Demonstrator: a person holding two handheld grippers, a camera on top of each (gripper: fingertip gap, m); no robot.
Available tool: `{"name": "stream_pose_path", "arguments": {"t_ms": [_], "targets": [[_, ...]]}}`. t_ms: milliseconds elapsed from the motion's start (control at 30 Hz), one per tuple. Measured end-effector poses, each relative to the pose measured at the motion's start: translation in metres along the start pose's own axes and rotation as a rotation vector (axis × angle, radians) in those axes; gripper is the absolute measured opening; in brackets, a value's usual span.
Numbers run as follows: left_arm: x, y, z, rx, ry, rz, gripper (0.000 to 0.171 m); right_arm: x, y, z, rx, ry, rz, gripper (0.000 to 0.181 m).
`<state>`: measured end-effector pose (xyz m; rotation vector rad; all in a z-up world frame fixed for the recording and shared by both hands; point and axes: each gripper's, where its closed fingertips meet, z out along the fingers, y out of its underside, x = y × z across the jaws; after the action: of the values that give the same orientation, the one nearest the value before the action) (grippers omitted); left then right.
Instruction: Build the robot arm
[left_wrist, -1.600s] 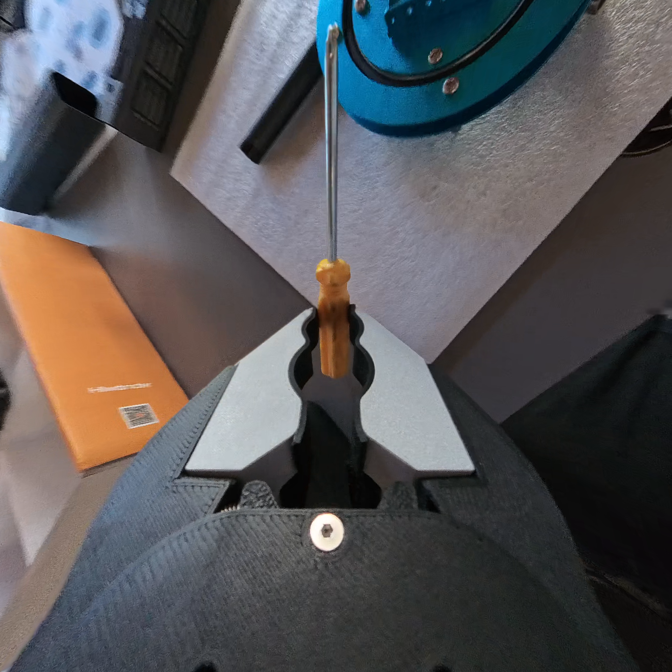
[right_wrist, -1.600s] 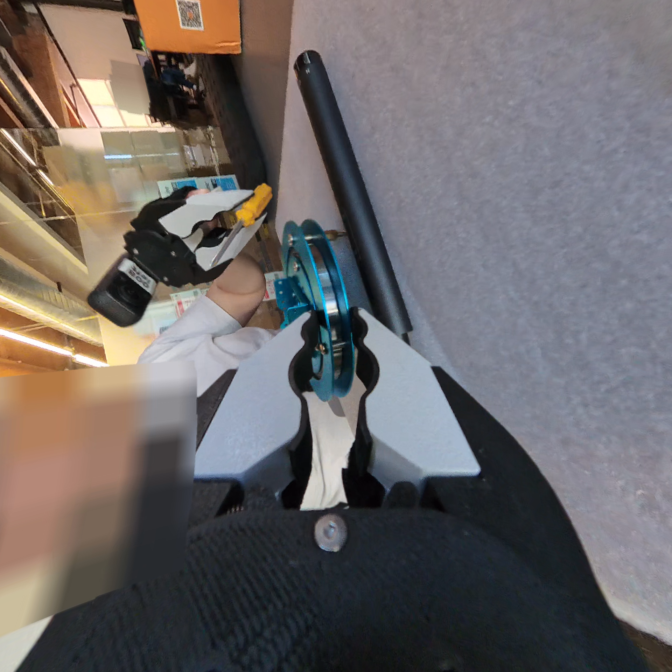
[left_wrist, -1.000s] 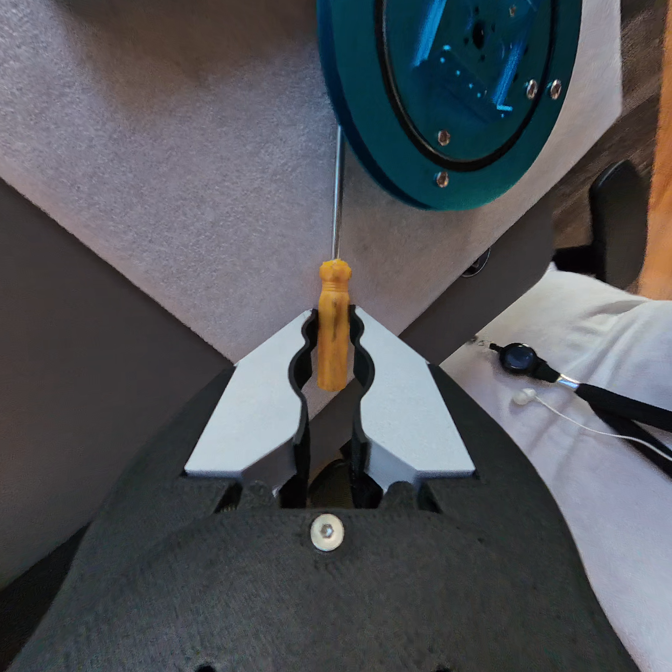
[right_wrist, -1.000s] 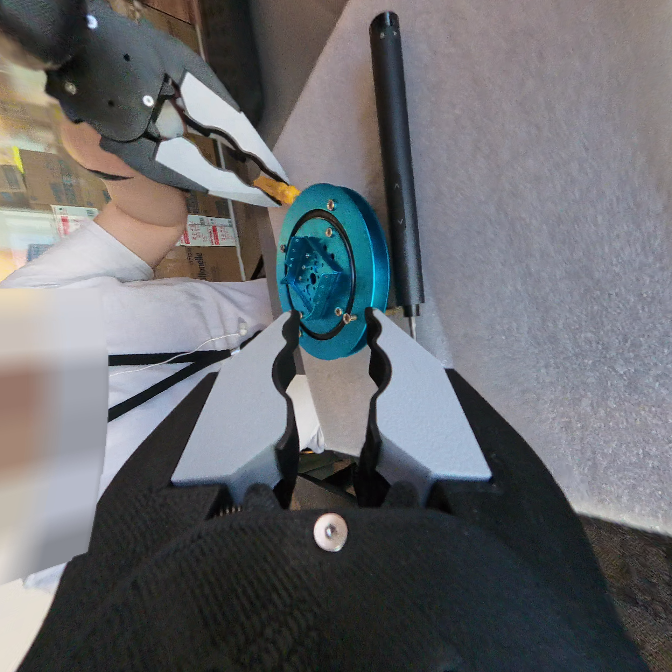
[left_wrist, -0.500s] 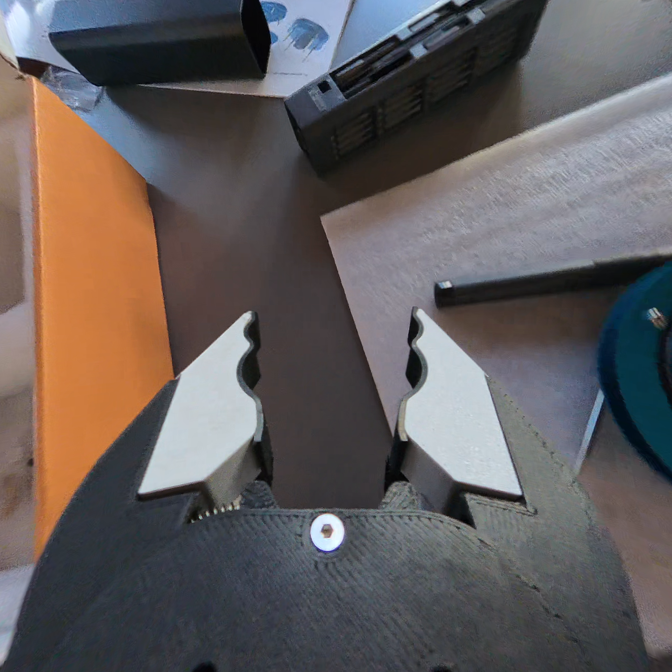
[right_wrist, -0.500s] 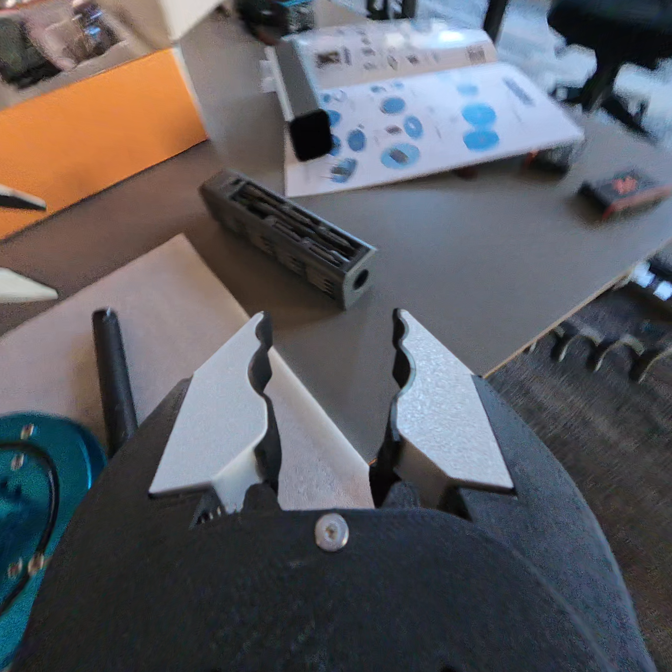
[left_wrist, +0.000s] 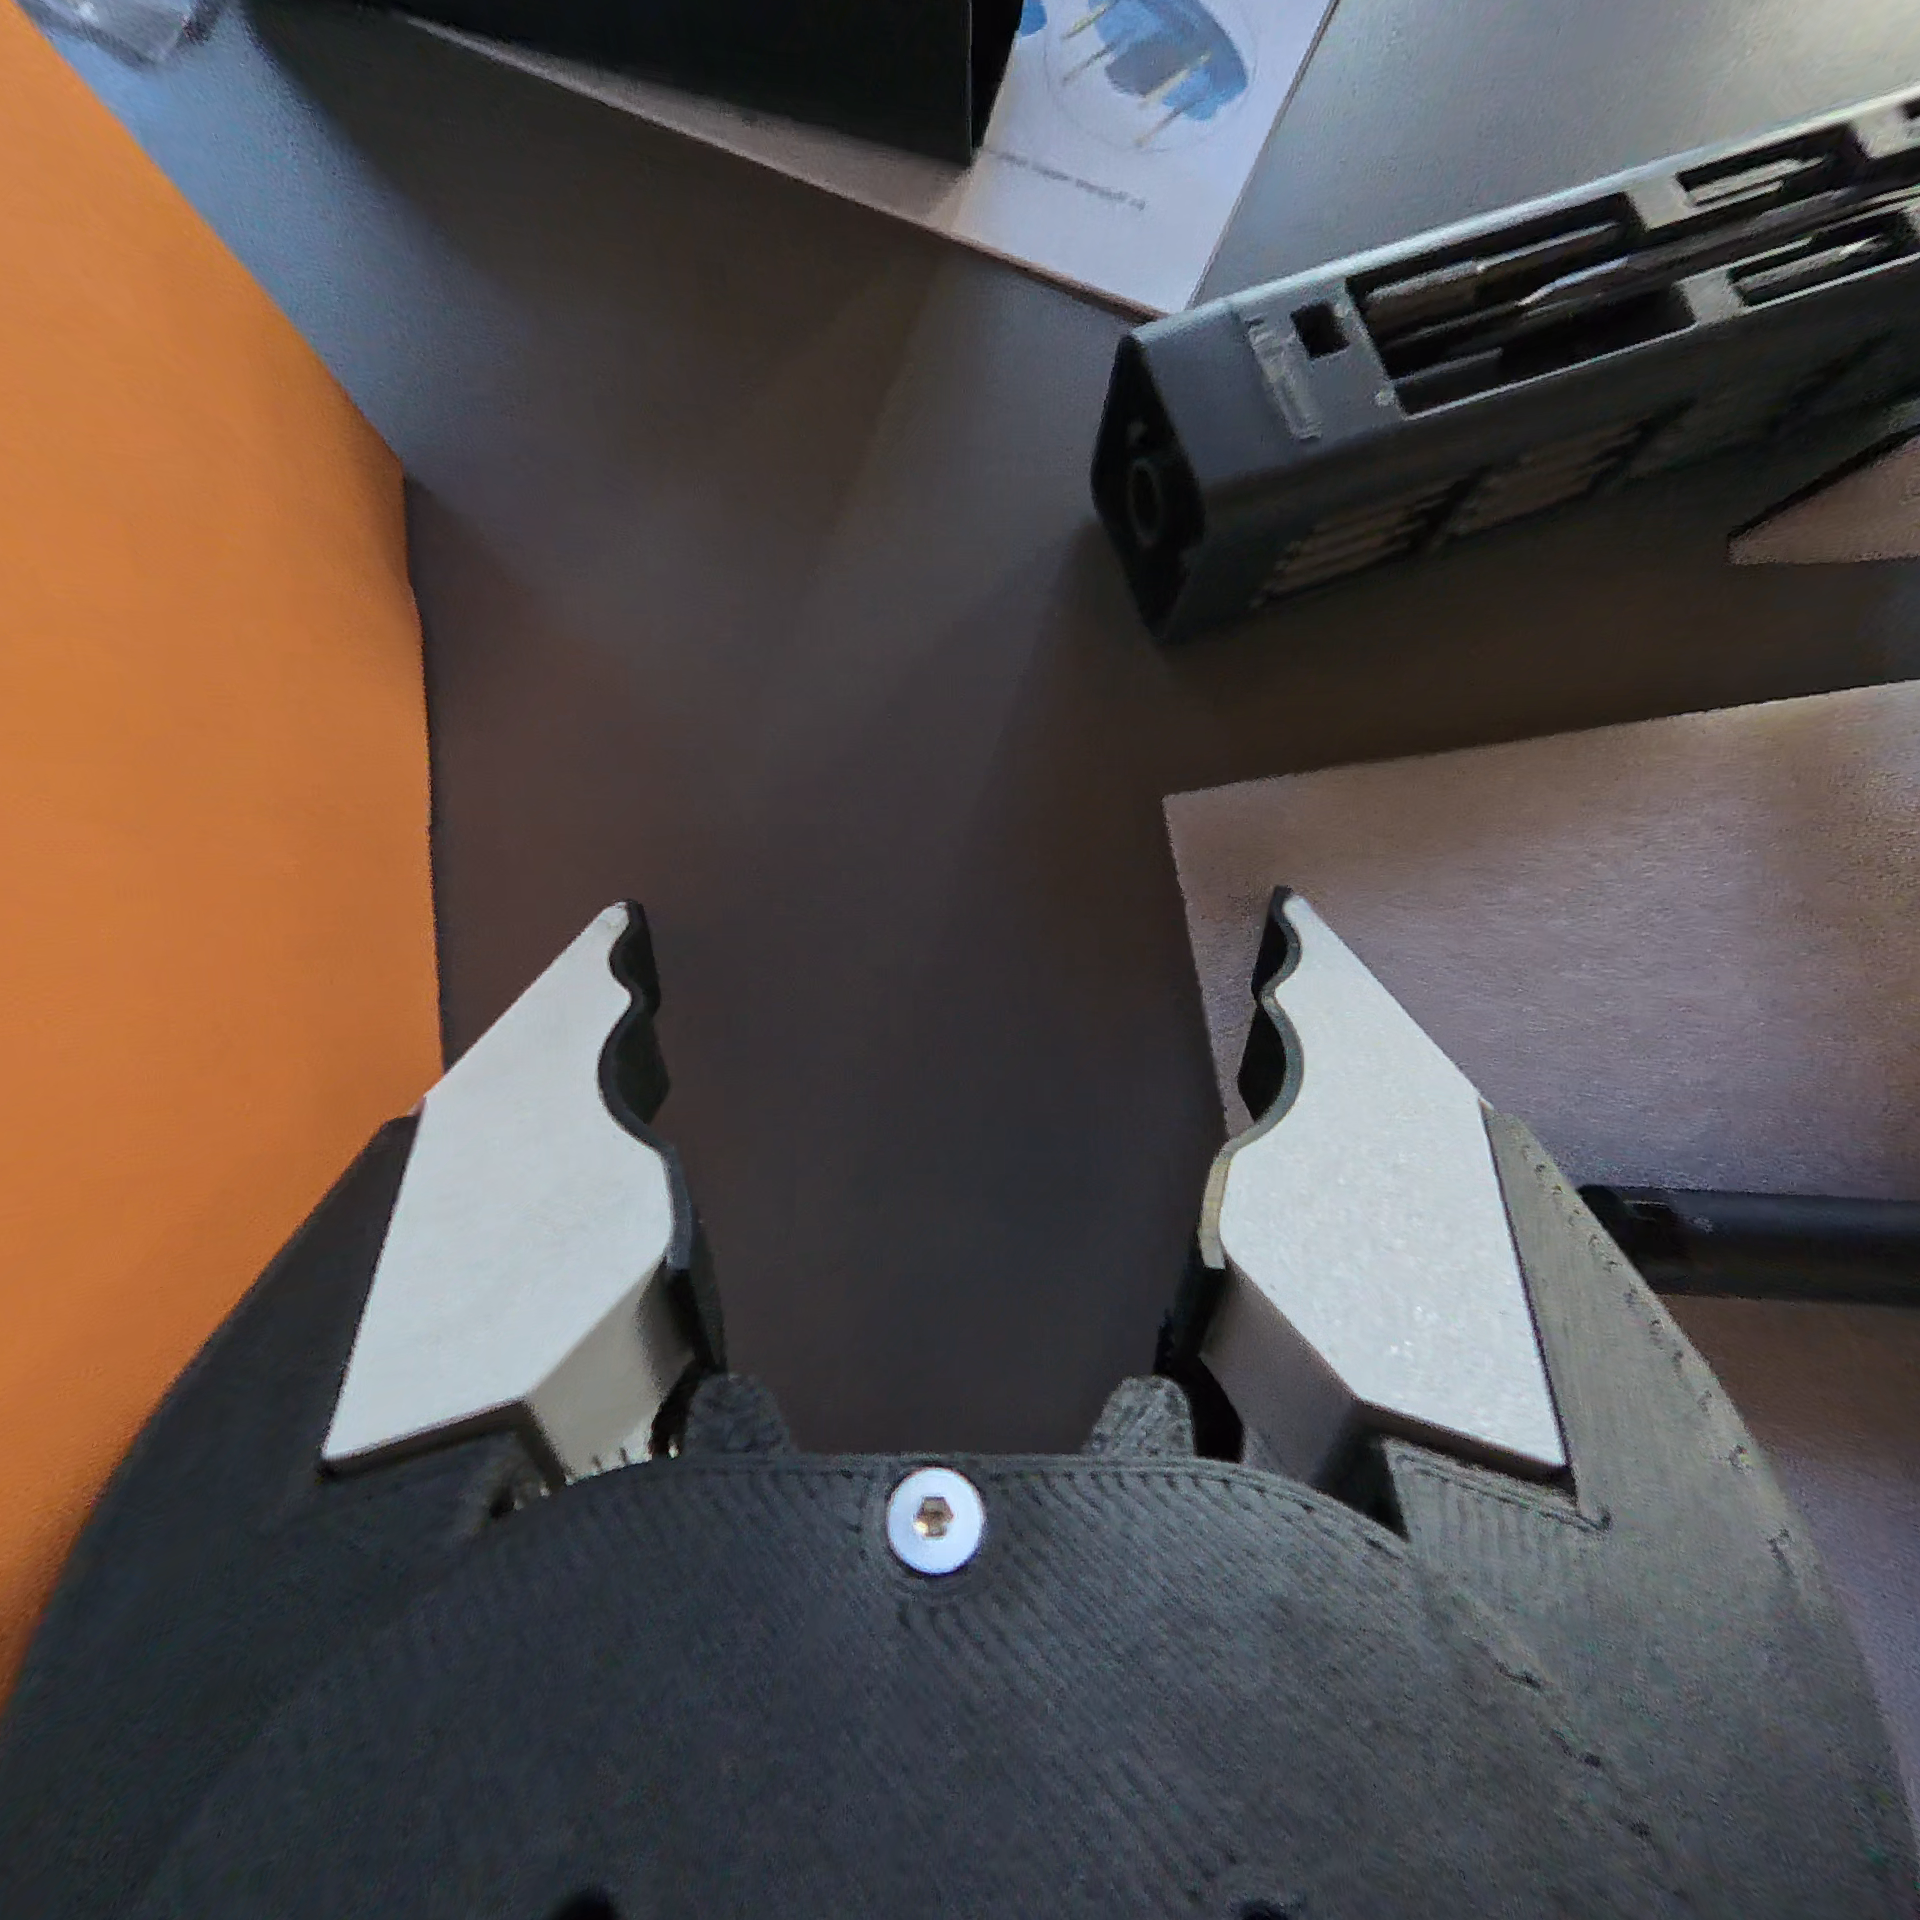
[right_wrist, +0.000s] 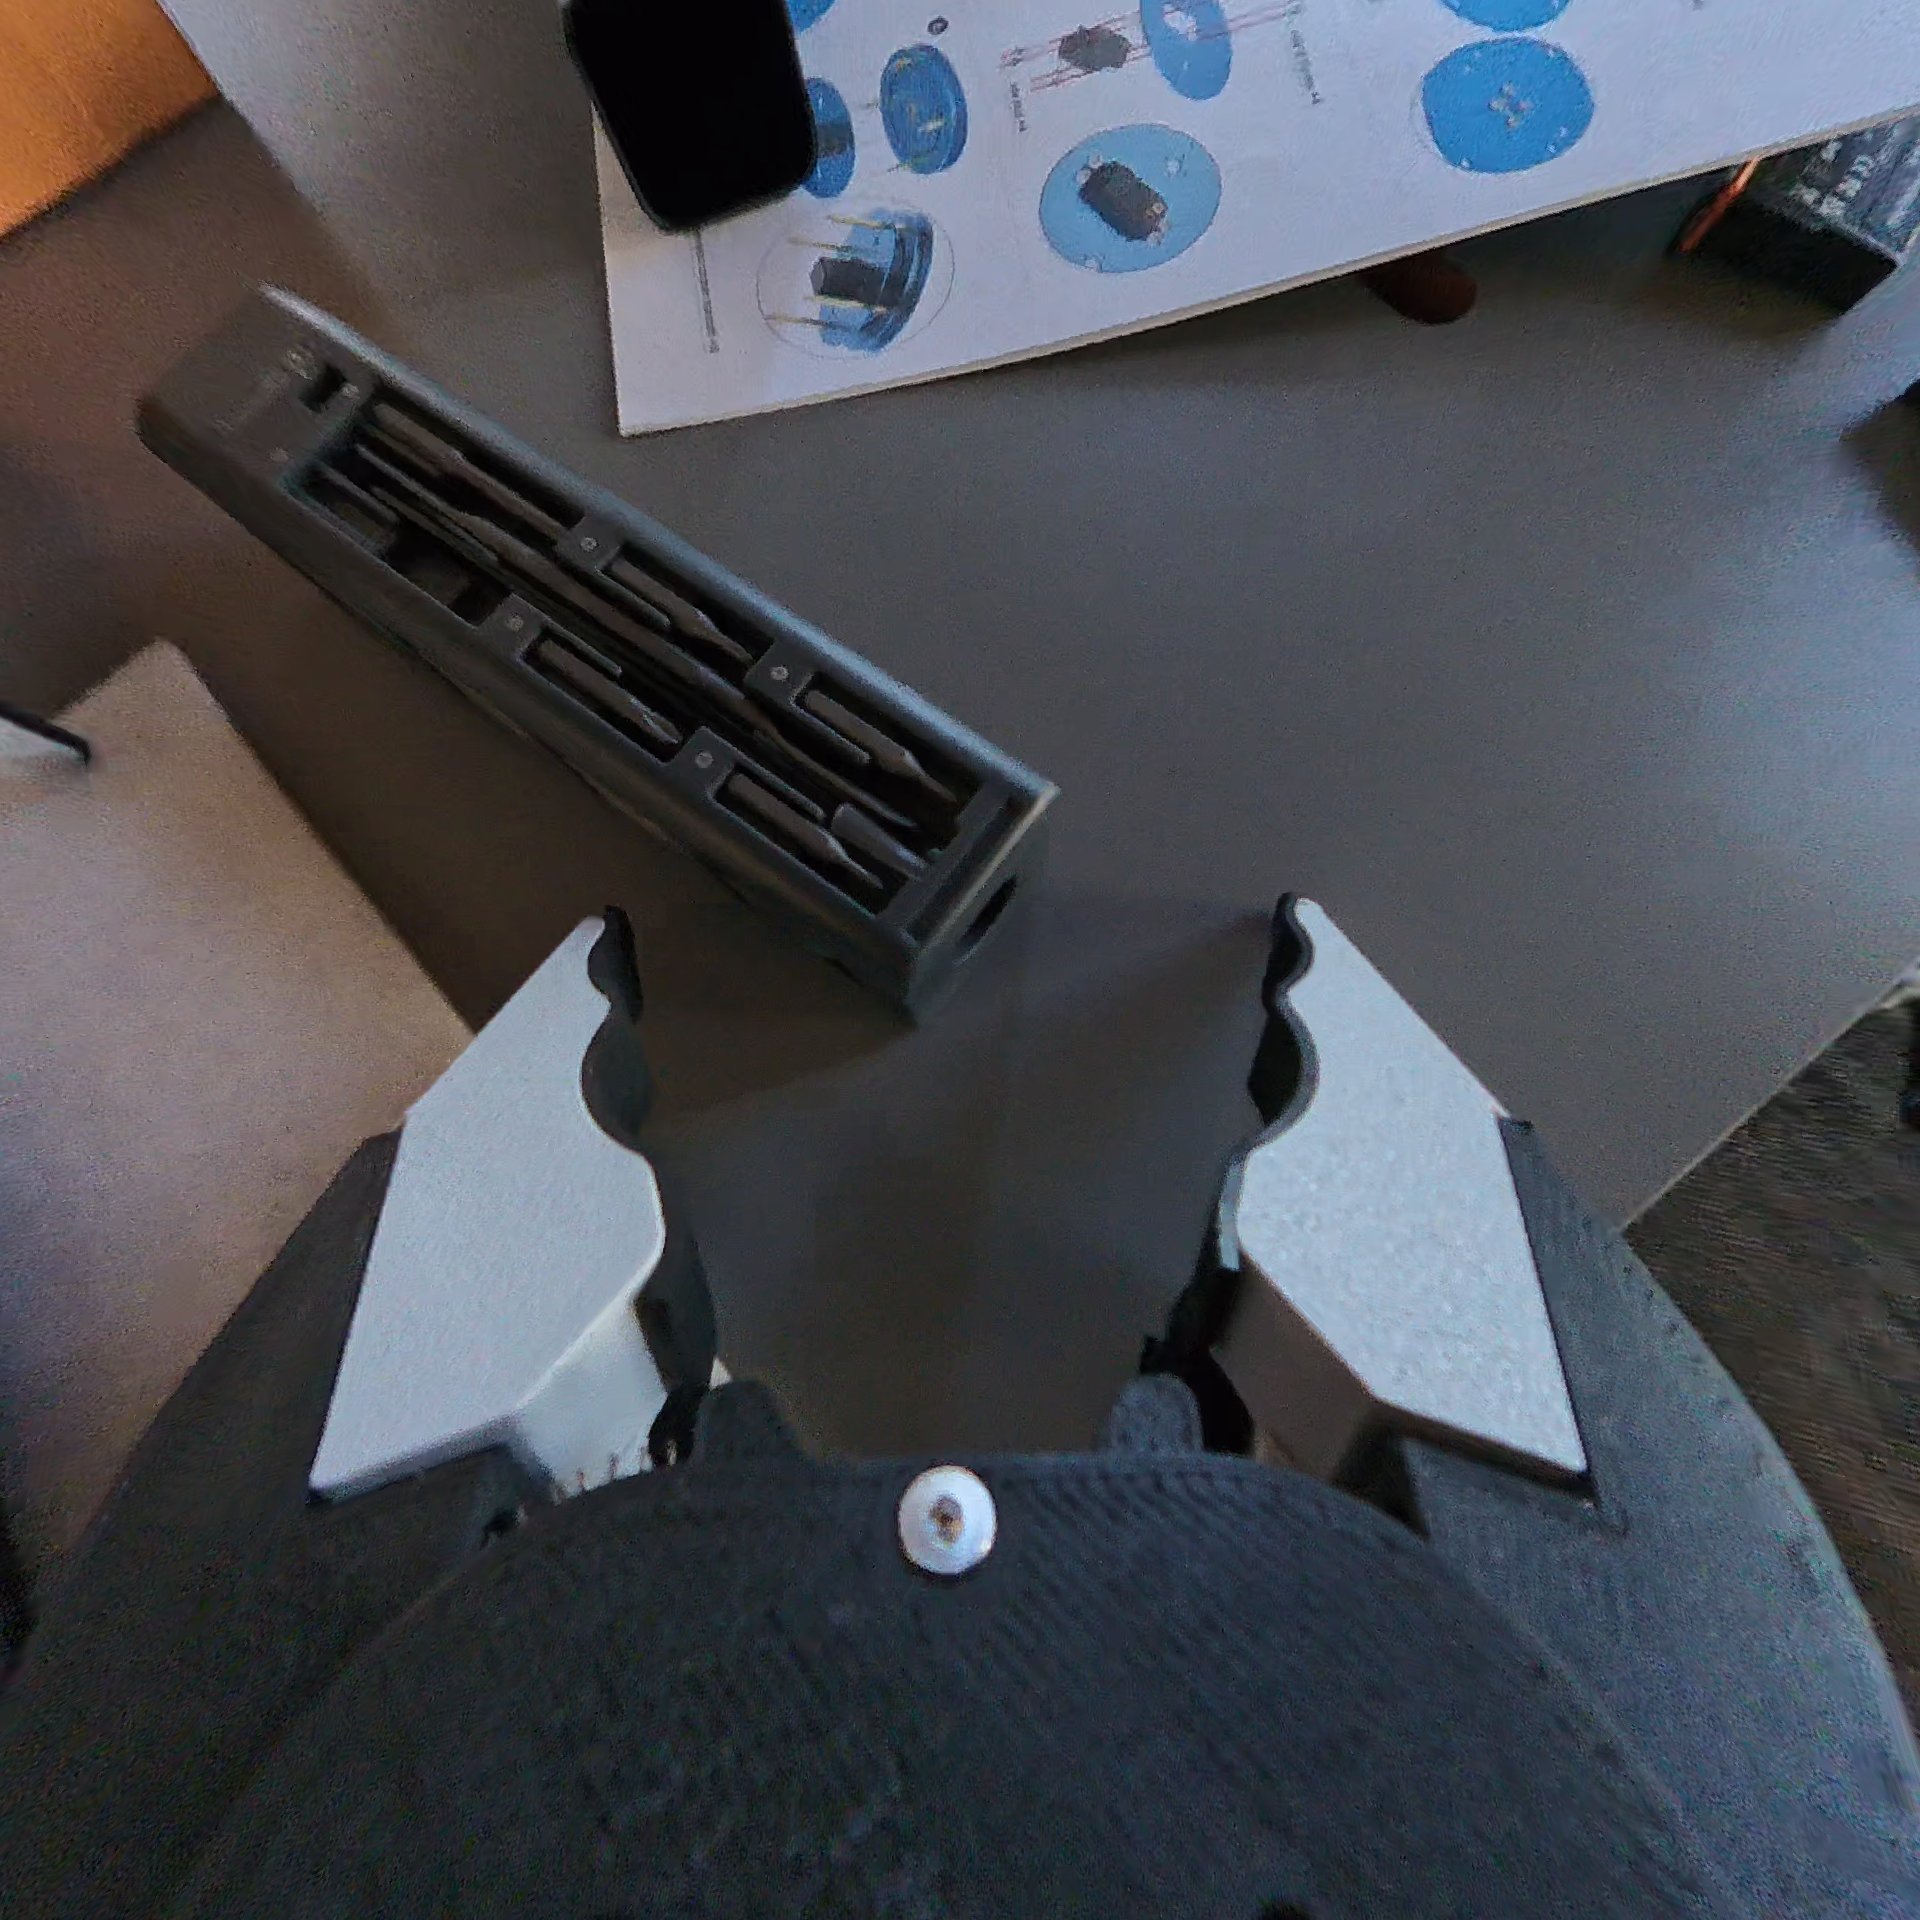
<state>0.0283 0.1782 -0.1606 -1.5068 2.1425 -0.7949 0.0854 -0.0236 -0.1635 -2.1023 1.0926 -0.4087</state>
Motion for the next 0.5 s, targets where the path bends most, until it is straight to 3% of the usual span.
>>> {"name": "stream_pose_path", "arguments": {"t_ms": [133,267,500], "targets": [[-0.0002,-0.0009,0.0043,0.015,0.012,0.003,0.116,-0.0034,0.0008,0.0028,-0.012,0.014,-0.041,0.123],[-0.0005,-0.0031,0.0046,0.116,-0.006,-0.012,0.116,-0.0032,0.0012,0.0023,-0.008,0.023,-0.037,0.125],[0.0028,-0.0022,0.0040,0.114,0.008,-0.007,0.122,-0.0058,0.0019,0.0064,-0.033,0.048,-0.001,0.144]]}}
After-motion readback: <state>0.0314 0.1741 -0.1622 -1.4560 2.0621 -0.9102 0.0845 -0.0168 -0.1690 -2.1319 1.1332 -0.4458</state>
